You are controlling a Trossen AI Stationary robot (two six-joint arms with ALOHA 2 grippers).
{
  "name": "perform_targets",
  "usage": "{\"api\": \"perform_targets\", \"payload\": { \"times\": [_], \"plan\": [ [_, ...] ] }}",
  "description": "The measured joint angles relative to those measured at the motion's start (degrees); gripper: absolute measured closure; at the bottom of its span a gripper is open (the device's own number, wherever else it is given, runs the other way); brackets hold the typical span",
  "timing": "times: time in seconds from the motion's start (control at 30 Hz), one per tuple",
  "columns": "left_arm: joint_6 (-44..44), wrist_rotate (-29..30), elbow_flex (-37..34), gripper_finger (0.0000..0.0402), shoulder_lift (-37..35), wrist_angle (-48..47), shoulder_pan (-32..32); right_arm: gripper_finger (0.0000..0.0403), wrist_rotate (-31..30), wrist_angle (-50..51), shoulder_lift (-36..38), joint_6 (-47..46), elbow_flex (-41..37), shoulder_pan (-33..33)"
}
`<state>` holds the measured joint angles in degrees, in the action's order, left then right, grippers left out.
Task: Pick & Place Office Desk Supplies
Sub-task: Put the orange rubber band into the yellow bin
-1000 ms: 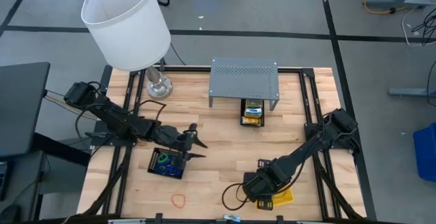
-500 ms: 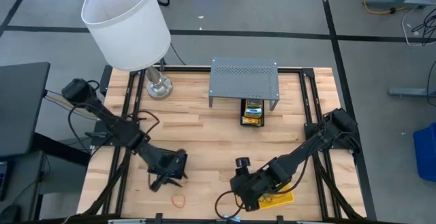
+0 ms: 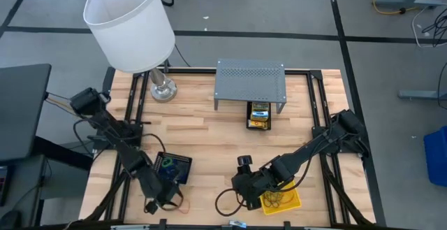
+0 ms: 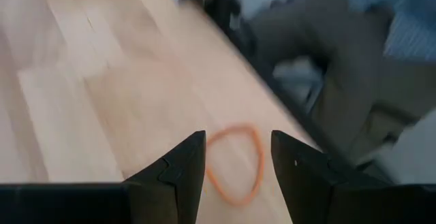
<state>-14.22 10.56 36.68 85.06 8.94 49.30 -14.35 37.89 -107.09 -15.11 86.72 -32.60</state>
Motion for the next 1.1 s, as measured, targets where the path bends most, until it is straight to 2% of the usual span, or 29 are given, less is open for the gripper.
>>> {"api": "perform_targets", "payload": {
  "times": [0.23,0.33,0.83,1.1],
  "plan": [
    [8.79,-0.63,10.44,0.0227,8.16,-17.39,-0.24,0.0171,0.03,0.42,0.00,-0.08,0.00,0.00],
    [11.57,-0.66,13.84,0.0227,10.70,-21.14,-0.90,0.0171,0.04,0.42,0.00,-0.50,0.00,0.00],
    [19.39,-8.62,19.57,0.0230,19.80,-20.75,-5.00,0.0172,0.18,0.48,0.00,-0.49,0.00,-0.32],
    [18.58,-8.19,19.79,0.0251,22.51,-20.40,-5.70,0.0172,0.20,0.48,0.00,-0.66,0.00,-0.74]
  ]
}}
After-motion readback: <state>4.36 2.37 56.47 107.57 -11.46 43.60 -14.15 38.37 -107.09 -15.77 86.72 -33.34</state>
